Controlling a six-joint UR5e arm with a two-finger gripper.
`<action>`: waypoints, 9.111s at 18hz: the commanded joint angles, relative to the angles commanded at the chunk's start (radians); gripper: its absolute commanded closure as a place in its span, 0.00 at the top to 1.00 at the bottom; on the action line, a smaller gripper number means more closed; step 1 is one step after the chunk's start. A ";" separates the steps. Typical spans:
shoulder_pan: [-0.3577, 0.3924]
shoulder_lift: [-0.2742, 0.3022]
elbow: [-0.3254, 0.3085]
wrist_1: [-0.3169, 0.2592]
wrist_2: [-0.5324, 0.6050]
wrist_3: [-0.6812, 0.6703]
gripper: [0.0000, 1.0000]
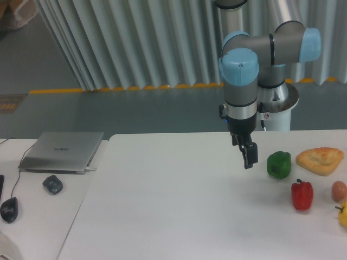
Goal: Place the yellow pepper in a basket
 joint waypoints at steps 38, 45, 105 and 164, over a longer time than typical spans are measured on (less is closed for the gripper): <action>0.238 0.005 -0.104 0.201 0.126 0.144 1.00; 0.276 -0.084 -0.057 0.213 0.190 0.486 1.00; 0.342 -0.324 0.118 0.265 0.117 0.727 1.00; 0.442 -0.169 0.061 0.075 0.035 0.678 0.38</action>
